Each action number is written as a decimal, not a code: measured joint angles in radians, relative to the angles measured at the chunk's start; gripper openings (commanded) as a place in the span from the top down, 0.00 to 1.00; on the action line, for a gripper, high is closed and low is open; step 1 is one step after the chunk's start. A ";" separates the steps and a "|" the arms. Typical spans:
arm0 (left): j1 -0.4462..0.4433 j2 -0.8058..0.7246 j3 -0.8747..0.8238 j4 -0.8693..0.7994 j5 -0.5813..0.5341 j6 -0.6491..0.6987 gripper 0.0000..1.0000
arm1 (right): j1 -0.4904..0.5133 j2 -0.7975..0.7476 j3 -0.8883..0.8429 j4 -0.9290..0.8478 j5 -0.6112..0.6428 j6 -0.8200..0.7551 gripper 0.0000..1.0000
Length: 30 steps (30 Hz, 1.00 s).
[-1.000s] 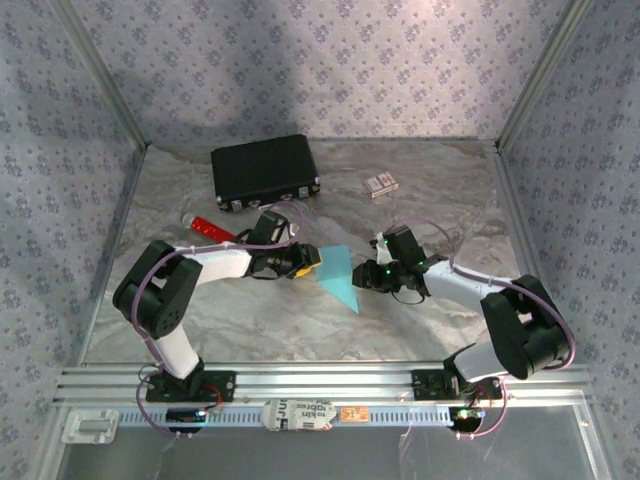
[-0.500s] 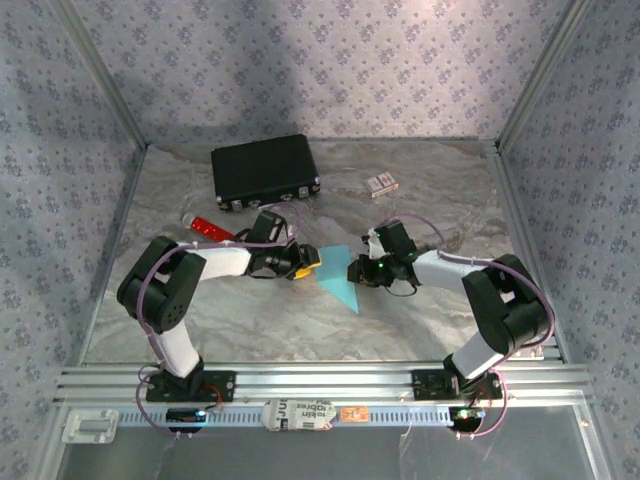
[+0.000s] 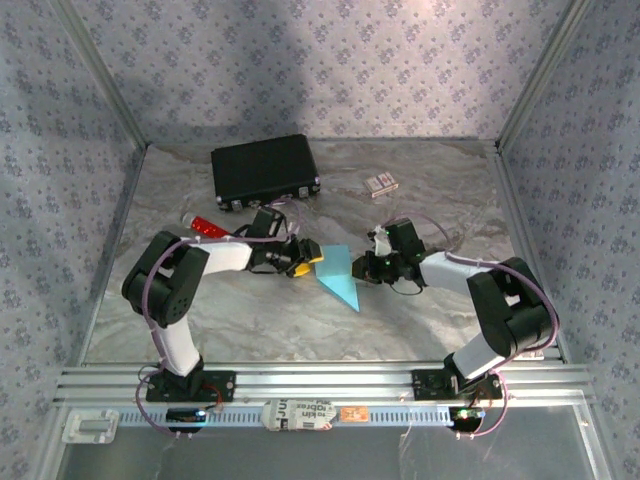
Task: Fold a paper plane with a square sheet of paper (pick it up from the middle)
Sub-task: Fourth fold the wing at the center of the table.
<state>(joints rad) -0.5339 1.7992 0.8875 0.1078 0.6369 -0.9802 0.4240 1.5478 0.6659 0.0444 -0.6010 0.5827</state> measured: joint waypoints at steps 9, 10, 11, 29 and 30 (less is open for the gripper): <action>0.000 0.033 0.031 0.006 0.018 -0.010 0.48 | -0.010 -0.003 -0.021 0.031 -0.018 0.000 0.89; 0.000 0.043 0.035 0.009 0.023 -0.013 0.48 | -0.011 -0.004 -0.026 0.036 -0.018 0.000 0.89; 0.000 0.053 0.040 0.011 0.027 -0.016 0.48 | -0.012 -0.004 -0.030 0.040 -0.018 0.000 0.89; 0.001 0.111 0.063 0.138 0.079 -0.087 0.96 | -0.013 -0.122 -0.053 -0.063 0.101 -0.004 0.55; 0.001 0.111 0.063 0.143 0.082 -0.095 0.97 | -0.011 -0.154 -0.053 -0.087 0.130 -0.002 0.53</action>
<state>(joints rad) -0.5327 1.9099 0.9504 0.2504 0.7189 -1.0756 0.4133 1.3937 0.6128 -0.0425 -0.4713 0.5812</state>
